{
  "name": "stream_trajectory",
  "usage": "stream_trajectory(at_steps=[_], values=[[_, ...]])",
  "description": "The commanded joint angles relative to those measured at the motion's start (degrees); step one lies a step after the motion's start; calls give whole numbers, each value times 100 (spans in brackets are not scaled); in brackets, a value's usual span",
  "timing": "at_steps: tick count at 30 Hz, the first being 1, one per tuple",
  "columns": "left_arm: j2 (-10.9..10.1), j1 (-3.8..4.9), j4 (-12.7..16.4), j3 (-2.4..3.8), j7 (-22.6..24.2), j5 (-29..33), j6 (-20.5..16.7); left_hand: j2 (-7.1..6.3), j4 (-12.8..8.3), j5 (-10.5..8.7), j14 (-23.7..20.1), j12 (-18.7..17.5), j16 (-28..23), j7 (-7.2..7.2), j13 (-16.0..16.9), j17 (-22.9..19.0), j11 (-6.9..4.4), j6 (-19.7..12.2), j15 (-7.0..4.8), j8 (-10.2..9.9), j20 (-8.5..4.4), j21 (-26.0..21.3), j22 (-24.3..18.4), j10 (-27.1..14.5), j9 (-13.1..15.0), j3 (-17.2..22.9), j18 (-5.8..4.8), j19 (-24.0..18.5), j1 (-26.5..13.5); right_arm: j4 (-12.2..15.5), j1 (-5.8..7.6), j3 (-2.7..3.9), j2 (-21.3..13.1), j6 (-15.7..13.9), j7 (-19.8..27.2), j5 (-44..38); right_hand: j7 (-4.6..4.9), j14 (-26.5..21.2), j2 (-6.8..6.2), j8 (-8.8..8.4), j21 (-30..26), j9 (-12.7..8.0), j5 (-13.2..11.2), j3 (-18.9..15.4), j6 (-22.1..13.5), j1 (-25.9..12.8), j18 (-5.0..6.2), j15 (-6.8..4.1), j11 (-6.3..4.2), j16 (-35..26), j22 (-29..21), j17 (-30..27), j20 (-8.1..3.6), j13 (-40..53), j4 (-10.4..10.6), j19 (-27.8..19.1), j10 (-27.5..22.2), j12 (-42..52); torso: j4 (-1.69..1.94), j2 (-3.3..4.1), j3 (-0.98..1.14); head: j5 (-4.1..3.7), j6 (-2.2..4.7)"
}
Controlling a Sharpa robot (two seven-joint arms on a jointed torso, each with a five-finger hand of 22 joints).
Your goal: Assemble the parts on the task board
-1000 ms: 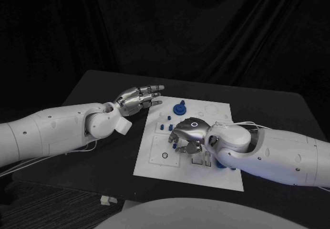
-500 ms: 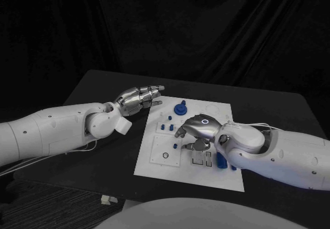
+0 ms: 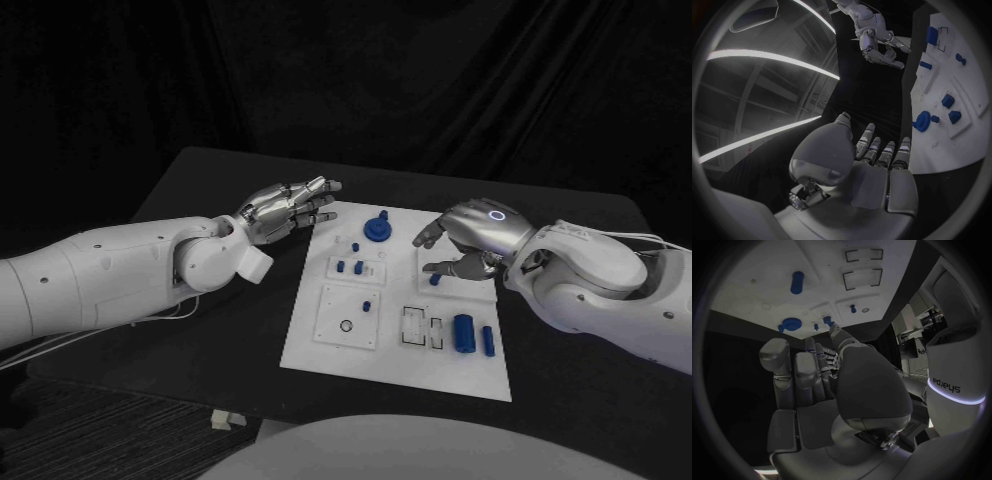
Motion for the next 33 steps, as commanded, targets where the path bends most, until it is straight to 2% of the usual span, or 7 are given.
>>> stream_trajectory(at_steps=[1, 7, 13, 19, 24, 28, 33], values=[[-6, -7, 30, 5, 52, 35, 2, 12, -133, 258, 19, 15, 37, 2, 6, 8, 19, 13, 16, 38, 1, 26, -10, -13, 2, -1, -70, 42, 174, -19, 11, -3, -114, 219, -211, 132, -2, 23, 35, 33, -46, 4, 39, -41, 40, 33, -19, 23, -2, -40, 638, -15, 4, -12, 1, 14, -59, -34, -17, -2, -10, -3, -1], [-18, -7, 48, 5, 54, 35, 11, 32, -179, 343, 18, 10, 37, 2, 5, 8, 21, 14, 17, 41, 1, 27, -14, -17, 2, -3, -73, 39, 224, -87, -105, -5, -278, 406, -212, 142, -3, 27, 33, 33, -16, 4, 43, -54, 50, 27, -24, 26, 0, -24, 644, 6, 6, -13, 9, 20, -64, -32, -17, -17, -16, -25, -1], [-41, -8, 66, 5, 55, 35, 11, 57, -239, 457, 19, 10, 39, 3, 5, 8, 21, 21, 21, 46, 0, 31, -16, -18, 3, -2, -75, 42, 282, -185, -230, -6, -297, 481, -221, 144, 6, 19, 10, 1, -52, -9, 3, -117, 28, -2, -18, 33, 6, -37, 636, -19, 13, -20, 40, 10, -94, -26, -60, 3, 2, 6, -1], [-51, -8, 73, 5, 58, 35, 14, 77, -395, 723, 18, 9, 39, -1, 5, 8, 18, 29, 20, 50, 0, 35, -23, -19, 3, 12, -80, 42, 402, -323, -332, -6, -231, 530, -202, 145, 33, 16, 14, -21, -59, -20, -18, -141, 6, -2, -17, 34, 6, -41, 635, -28, 16, -20, 52, 7, -100, -16, -21, 4, 5, -33, -1], [-48, -8, 71, 5, 58, 35, 23, 92, -452, 824, 18, 7, 39, -1, 5, 8, 18, 27, 22, 47, 0, 36, -26, -20, 2, 18, -82, 41, 431, -455, -413, -6, -118, 506, -155, 145, 110, 19, 53, -57, -49, -45, 53, -145, -26, 68, -18, 37, 14, -28, 637, -20, 19, -16, 39, 9, -71, 24, -37, 7, 5, -15, -1], [-49, -9, 71, 5, 57, 35, 29, 110, -660, 1106, 18, 4, 39, -2, 5, 8, 18, 30, 20, 41, 0, 39, -33, -20, 2, 79, -89, 43, 548, -561, -453, -6, -18, 496, -130, 145, 132, 23, 92, -68, -31, -69, 230, -113, -23, 163, -21, 47, 29, -20, 641, -22, 25, -25, 6, 15, -63, 45, -17, 2, 1, -24, -1], [-47, -9, 67, 5, 56, 35, 31, 118, -736, 1196, 19, 4, 39, 0, 6, 8, 19, 32, 23, 37, 0, 39, -37, -19, 1, 101, -92, 42, 567, -660, -473, -5, 68, 479, -117, 145, 158, 19, 108, -100, -33, -123, 385, -73, -96, 243, -21, 64, 52, -23, 640, -39, 38, -61, -28, 15, -121, 21, -26, 5, 1, -4, -1]])
